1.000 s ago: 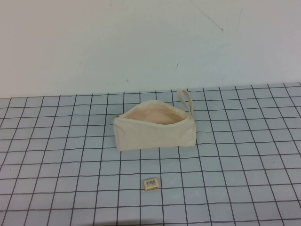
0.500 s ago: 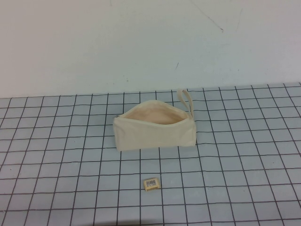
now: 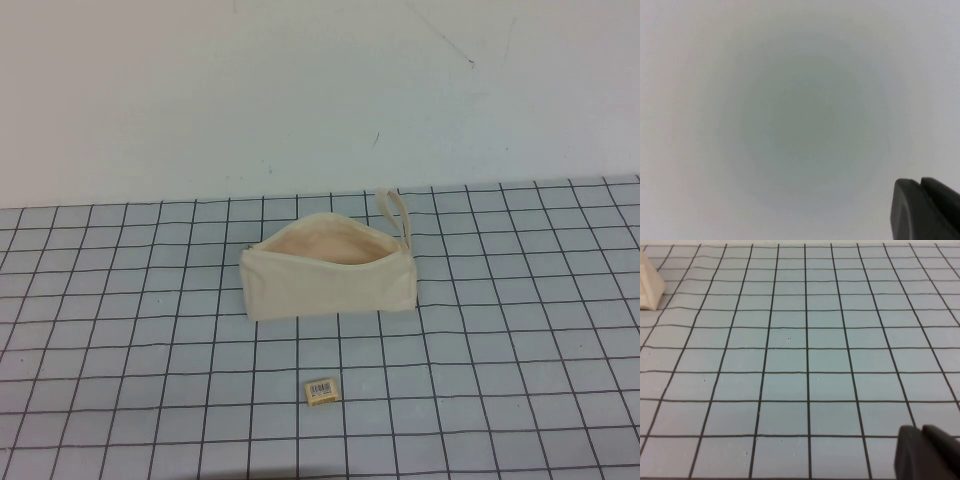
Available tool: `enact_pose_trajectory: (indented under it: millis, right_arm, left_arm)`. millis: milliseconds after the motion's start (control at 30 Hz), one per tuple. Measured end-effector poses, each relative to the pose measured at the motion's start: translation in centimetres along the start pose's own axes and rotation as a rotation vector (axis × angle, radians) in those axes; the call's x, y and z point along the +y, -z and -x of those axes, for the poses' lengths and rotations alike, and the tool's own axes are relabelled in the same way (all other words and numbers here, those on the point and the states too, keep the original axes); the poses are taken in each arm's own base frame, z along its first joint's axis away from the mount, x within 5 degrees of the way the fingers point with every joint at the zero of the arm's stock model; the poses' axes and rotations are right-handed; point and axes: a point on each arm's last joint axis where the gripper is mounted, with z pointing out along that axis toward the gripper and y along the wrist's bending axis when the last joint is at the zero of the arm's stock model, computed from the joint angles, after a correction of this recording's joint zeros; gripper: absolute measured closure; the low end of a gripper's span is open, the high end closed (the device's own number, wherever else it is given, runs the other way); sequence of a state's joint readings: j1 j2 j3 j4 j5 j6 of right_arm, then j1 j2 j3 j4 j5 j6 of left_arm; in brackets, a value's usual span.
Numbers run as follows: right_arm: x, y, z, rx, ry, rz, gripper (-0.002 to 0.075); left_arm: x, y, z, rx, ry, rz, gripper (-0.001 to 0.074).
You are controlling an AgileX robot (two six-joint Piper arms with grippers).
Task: Put eraser into pencil case
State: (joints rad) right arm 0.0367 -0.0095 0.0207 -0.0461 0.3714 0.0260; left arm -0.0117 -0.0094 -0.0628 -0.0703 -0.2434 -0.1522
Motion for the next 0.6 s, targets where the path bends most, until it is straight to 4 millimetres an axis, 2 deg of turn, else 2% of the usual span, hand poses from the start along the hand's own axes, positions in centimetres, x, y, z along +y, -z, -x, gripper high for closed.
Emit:
enact_pose_trajectory:
  millis: [200, 300, 333, 467, 600]
  right_arm:
    - [0.0, 0.0, 0.0, 0.0, 0.0, 0.0, 0.0726]
    - [0.0, 0.0, 0.0, 0.0, 0.0, 0.0, 0.0726]
    - [0.0, 0.0, 0.0, 0.0, 0.0, 0.0, 0.0726]
    - [0.0, 0.0, 0.0, 0.0, 0.0, 0.0, 0.0726]
    - [0.0, 0.0, 0.0, 0.0, 0.0, 0.0, 0.0726]
  left_arm:
    - [-1.5, -1.3, 7.3, 0.219, -0.092, 0.041, 0.0736]
    - [-2.0, -3.1, 9.8, 0.349, -0.099, 0.074, 0.0736]
    - [-2.3, -4.3, 11.0, 0.422, -0.116, 0.081, 0.0736]
    - [-2.9, -7.3, 10.9, 0.653, -0.131, 0.04, 0.0736]
    - [-4.3, -10.5, 8.0, 0.961, -0.1, -0.151, 0.0736]
